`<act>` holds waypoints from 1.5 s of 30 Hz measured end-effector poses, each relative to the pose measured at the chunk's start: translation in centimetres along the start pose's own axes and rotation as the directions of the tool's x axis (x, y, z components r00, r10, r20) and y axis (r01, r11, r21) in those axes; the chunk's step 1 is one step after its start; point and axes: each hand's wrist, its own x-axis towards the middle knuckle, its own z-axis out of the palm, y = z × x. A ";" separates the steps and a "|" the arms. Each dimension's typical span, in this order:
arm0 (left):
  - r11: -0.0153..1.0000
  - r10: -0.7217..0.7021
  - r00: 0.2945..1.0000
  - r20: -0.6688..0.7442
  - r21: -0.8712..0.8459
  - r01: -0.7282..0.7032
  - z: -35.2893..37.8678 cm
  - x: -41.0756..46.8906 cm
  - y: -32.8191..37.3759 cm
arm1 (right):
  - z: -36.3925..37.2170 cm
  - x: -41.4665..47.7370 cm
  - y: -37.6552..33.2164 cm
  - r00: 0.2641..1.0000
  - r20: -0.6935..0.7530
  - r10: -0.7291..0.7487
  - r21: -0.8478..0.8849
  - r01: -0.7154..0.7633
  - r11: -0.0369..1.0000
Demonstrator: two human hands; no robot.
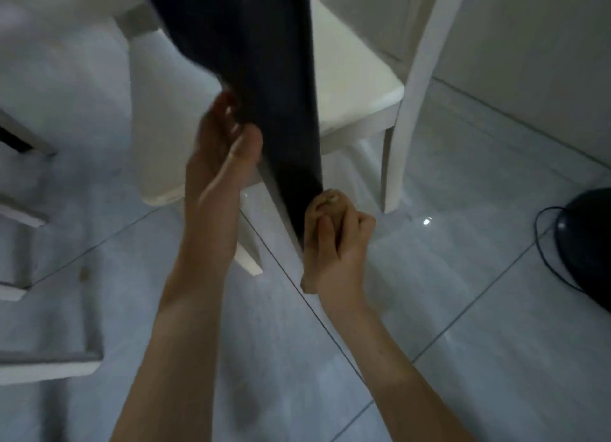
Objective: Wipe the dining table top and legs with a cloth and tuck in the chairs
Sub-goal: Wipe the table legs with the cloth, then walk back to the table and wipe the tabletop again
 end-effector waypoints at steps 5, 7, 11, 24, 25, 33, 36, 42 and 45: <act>0.885 -0.396 0.893 -0.213 0.171 0.433 0.1 -5.1 7.5 | -5.2 -4.9 -9.9 0.988 0.035 0.153 -0.301 -0.136 0.944; 0.840 -0.480 0.858 -0.184 0.185 0.510 -0.1 -9.9 11.7 | -7.1 -7.7 -15.4 0.972 0.025 0.233 -0.351 -0.210 0.913; 0.736 -0.636 0.766 -0.089 0.230 0.637 -1.6 -17.5 24.6 | -9.7 -13.8 -29.5 0.948 0.012 0.318 -0.442 -0.280 0.852; 0.697 -0.598 0.767 -0.231 0.321 0.641 -16.1 -27.2 52.0 | -10.2 -21.9 -57.4 0.908 0.352 0.228 -0.552 0.004 0.834; 0.692 -0.593 0.747 -0.302 0.284 0.664 -16.7 -28.1 52.7 | -9.9 -21.4 -57.3 0.897 0.378 0.231 -0.567 0.027 0.823; 0.653 -0.594 0.258 -0.762 -0.269 0.708 -12.6 -43.0 54.3 | -4.2 -19.2 -54.5 0.526 0.753 0.395 -0.592 0.282 0.755; 0.623 -0.621 -0.019 -0.783 -0.508 0.595 -7.8 -48.9 54.4 | -1.9 -20.0 -53.1 0.322 0.841 0.435 -0.538 0.397 0.744; 0.608 -0.602 -0.465 -0.650 -0.750 0.261 0.4 -57.8 55.9 | 2.6 -27.4 -51.5 -0.007 0.902 0.433 -0.355 0.559 0.749; 0.592 -0.592 -0.600 -0.539 -0.795 0.130 4.1 -61.4 56.0 | 4.8 -32.6 -51.0 -0.114 0.895 0.432 -0.309 0.540 0.783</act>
